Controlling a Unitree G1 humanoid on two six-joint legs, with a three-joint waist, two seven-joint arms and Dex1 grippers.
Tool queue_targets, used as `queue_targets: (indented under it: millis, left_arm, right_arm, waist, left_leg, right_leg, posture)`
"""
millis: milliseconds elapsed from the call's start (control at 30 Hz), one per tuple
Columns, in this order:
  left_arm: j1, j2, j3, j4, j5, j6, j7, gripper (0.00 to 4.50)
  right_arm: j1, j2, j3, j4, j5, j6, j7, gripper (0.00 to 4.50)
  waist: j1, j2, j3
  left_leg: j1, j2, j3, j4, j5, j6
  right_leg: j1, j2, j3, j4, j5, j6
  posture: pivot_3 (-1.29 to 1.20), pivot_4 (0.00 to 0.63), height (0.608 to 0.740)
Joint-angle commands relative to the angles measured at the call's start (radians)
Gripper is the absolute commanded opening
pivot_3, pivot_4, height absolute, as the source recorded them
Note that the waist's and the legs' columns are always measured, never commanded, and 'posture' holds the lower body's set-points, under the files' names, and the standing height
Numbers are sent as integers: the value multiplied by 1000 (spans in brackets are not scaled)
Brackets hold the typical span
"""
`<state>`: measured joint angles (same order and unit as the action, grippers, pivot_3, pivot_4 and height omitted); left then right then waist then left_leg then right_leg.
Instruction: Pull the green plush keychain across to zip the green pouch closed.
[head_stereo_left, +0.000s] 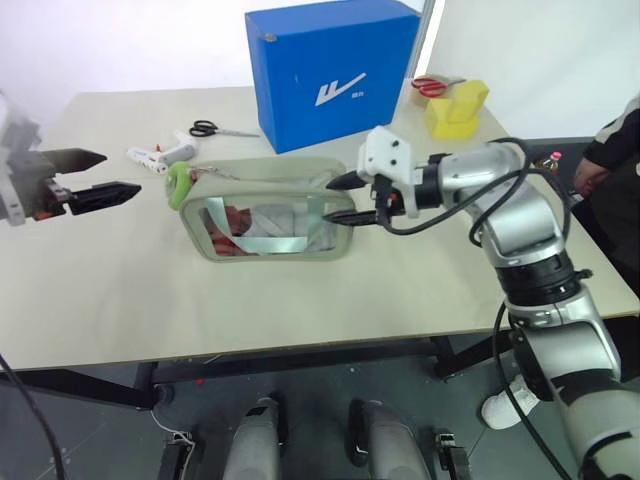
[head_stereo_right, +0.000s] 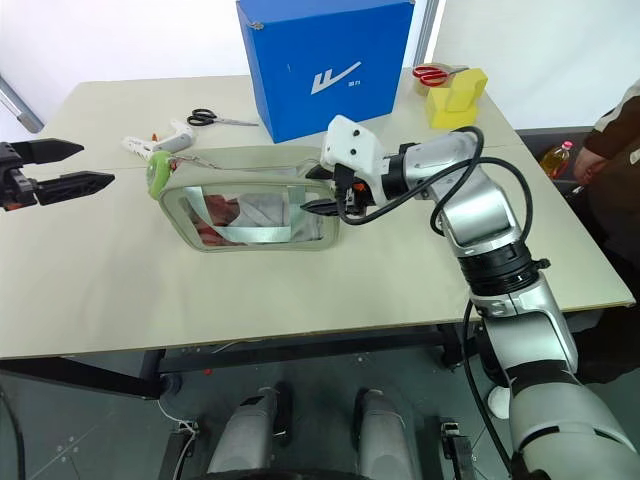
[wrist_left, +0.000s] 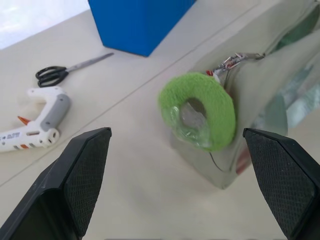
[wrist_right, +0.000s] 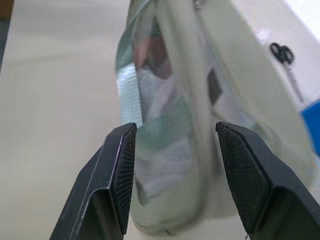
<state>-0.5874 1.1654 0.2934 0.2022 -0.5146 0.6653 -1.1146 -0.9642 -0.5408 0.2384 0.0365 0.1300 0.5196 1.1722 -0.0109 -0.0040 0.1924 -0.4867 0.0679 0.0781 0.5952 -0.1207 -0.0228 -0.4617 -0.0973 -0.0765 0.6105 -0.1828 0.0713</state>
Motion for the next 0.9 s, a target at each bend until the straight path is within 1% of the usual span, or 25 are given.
queue_targets:
  millis: [33,67,133,167,267,367,500,700,800,900]
  left_arm:
    - [-3,-2,15,-8,5,-16,4,4500]
    - [-4,-7,13,-5,7,-17,9,4500]
    - [-8,-47,1,14,35,-46,59,4500]
    - [-15,-75,-6,28,51,-64,90,4500]
    - [-43,-136,-19,66,82,-93,146,4500]
    - [-61,-167,-46,101,119,-135,165,4500]
    - [-110,-215,-59,150,115,-135,170,4500]
    - [-103,-216,-66,102,81,-92,99,4500]
    - [-116,-206,-75,128,97,-102,81,4500]
    - [-114,-228,-86,145,101,-108,75,4500]
  right_arm:
    - [-8,4,3,26,-2,-43,-9,1703]
    - [-8,4,7,34,-3,-51,-7,1231]
    - [-5,6,12,31,4,-52,-3,202]
    - [1,5,16,19,10,-51,5,89]
    - [21,-4,29,-14,23,-48,31,89]
    - [31,-9,35,-36,26,-43,45,89]
    - [31,-10,37,-47,29,-30,48,89]
    - [20,-8,36,-26,11,-39,31,89]
    - [13,-4,35,-21,11,-38,23,89]
    - [10,-2,36,-25,13,-34,20,89]
  waist:
    - [-1,0,0]
    - [-1,0,0]
    - [0,0,0]
    - [0,0,0]
    - [1,-1,-1]
    - [-1,-1,-1]
    - [-2,-1,-1]
    - [-2,-1,-1]
    - [-1,-1,-1]
    - [-1,-1,-1]
  left_leg:
    - [0,0,0,0,0,0]
    - [0,0,0,0,0,0]
    - [0,0,0,0,0,0]
    - [1,0,0,0,0,0]
    - [2,0,0,1,0,0]
    - [2,0,0,1,0,0]
    - [3,0,0,1,0,0]
    - [4,0,0,1,0,0]
    - [4,0,0,1,0,0]
    - [4,0,0,1,0,0]
  right_leg:
    - [0,0,0,0,0,0]
    - [0,0,0,0,0,0]
    - [0,0,0,0,0,0]
    - [1,0,0,0,0,0]
    - [2,0,0,2,0,0]
    - [2,0,0,3,0,1]
    - [2,0,0,3,0,1]
    - [3,0,0,3,0,1]
    - [3,0,0,3,0,1]
    - [3,0,0,3,0,0]
  posture:
    - [0,150,740]
    - [0,150,740]
    - [0,150,740]
    - [0,150,740]
    - [0,150,740]
    - [0,150,740]
    - [0,150,740]
    - [0,150,740]
    - [0,150,740]
    - [0,150,740]
